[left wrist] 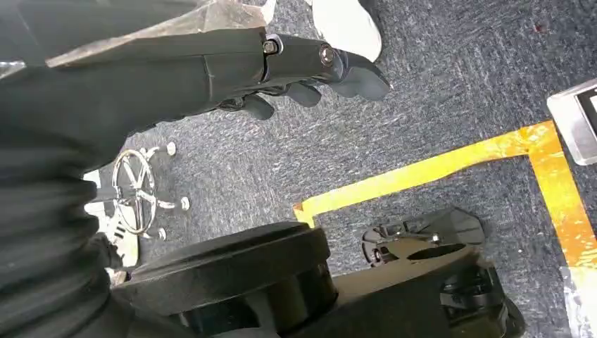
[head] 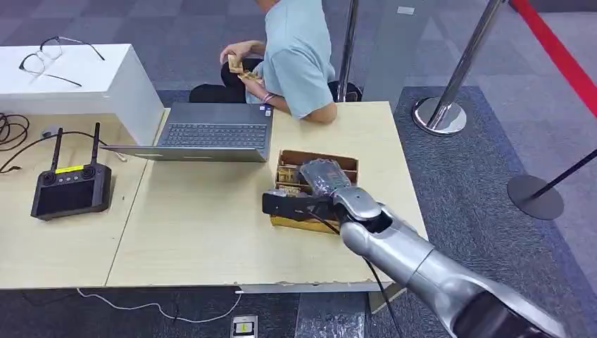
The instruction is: Pass the card to the sensor for recognition and then transmit it.
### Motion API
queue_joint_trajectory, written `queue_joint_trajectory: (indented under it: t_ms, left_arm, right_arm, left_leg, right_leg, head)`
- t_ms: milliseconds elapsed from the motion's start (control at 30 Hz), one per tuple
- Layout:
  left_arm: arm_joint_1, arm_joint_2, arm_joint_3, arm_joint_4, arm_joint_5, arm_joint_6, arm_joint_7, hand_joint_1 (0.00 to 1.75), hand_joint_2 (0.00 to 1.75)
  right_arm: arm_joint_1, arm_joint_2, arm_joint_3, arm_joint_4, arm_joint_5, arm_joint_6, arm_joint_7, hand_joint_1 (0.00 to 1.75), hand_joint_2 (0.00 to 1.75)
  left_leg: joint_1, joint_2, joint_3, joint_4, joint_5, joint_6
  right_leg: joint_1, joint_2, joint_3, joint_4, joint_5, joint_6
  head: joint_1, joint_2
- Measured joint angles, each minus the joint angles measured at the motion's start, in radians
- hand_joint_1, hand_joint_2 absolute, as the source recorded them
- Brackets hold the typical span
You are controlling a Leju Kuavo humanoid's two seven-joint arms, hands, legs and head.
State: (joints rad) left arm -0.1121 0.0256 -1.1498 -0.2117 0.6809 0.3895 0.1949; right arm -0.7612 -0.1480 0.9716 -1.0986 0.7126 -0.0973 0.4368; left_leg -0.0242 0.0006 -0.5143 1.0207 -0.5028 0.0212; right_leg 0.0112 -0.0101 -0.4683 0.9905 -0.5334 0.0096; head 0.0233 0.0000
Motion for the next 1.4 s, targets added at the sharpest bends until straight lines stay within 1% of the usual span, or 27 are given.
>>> queue_joint_trajectory:
  t_ms: [133,333,367,433,700,900,1167,1300,1333,1400]
  left_arm:
    - [0.0,0.0,0.0,0.0,0.0,0.0,0.0,0.0,1.75]
    - [0.0,0.0,0.0,0.0,0.0,-0.004,0.0,0.0,1.75]
    - [0.0,0.0,0.0,0.0,0.0,-0.005,0.0,0.0,1.75]
    - [0.0,0.0,0.0,0.0,0.0,-0.005,-0.001,0.0,1.75]
    - [0.0,0.0,0.0,0.0,0.0,-0.002,0.001,0.0,1.75]
    - [0.0,-0.001,0.0,0.0,-0.003,0.0,0.001,0.0,1.75]
    - [0.0,-0.001,0.0,0.0,-0.004,0.003,0.001,0.0,1.75]
    - [0.0,-0.001,0.0,0.0,-0.003,0.003,0.002,0.0,1.75]
    - [0.0,-0.001,0.0,0.0,-0.003,0.003,0.005,0.0,1.75]
    - [0.0,-0.001,0.0,0.0,-0.003,0.003,0.007,0.0,1.75]
  right_arm:
    - [0.009,0.0,0.011,0.009,0.001,0.002,0.0,0.87,1.75]
    - [0.009,0.002,0.018,0.017,0.003,0.002,-0.001,0.86,1.75]
    - [0.009,0.004,0.018,0.019,0.003,0.002,-0.003,0.89,1.75]
    - [0.008,0.008,0.018,0.025,0.003,-0.001,-0.013,0.89,1.75]
    - [0.008,0.016,0.018,0.043,0.003,-0.003,-0.021,0.82,1.75]
    - [0.007,0.016,0.018,0.048,0.0,-0.006,-0.021,0.96,1.75]
    - [0.001,0.016,0.018,0.048,0.0,-0.002,-0.016,0.94,1.75]
    - [0.005,0.016,0.018,0.048,-0.001,-0.002,-0.015,0.98,1.75]
    - [0.005,0.016,0.018,0.048,-0.002,-0.002,-0.015,0.96,1.75]
    - [0.006,0.016,0.018,0.048,-0.002,-0.002,-0.015,1.01,1.75]
  left_leg:
    - [0.0,0.0,0.0,0.0,0.0,0.0]
    - [0.0,0.0,0.0,0.0,0.0,0.0]
    - [0.0,0.0,0.001,0.0,0.0,0.0]
    - [0.0,0.0,0.001,0.0,0.0,0.0]
    - [0.0,0.0,0.002,0.0,0.0,0.0]
    - [0.0,0.0,0.002,0.0,0.0,0.0]
    - [0.0,0.0,0.002,0.0,0.0,0.0]
    - [0.0,0.0,0.002,0.0,0.0,0.0]
    - [0.0,0.0,0.002,0.0,0.0,0.0]
    - [0.0,0.0,0.002,0.0,0.0,0.0]
  right_leg:
    - [0.0,0.0,0.0,0.0,0.0,0.0]
    - [0.0,0.0,0.0,0.0,0.0,0.0]
    - [0.0,0.0,0.0,0.0,0.0,0.0]
    - [0.0,0.0,0.001,0.0,0.0,0.0]
    - [0.0,0.0,0.001,0.0,0.0,0.0]
    - [0.0,0.0,0.002,0.0,0.0,0.0]
    - [0.0,0.0,0.002,0.0,0.0,0.0]
    - [0.0,0.0,0.002,0.0,0.0,0.0]
    - [0.0,0.0,0.002,0.0,0.0,0.0]
    - [0.0,0.0,0.002,0.0,0.0,0.0]
  head:
    - [0.0,0.0]
    - [0.0,0.0]
    - [0.0,0.0]
    - [0.0,0.0]
    - [0.0,0.0]
    - [0.0,0.0]
    - [0.0,0.0]
    - [0.0,0.0]
    - [0.0,0.0]
    - [0.0,0.0]
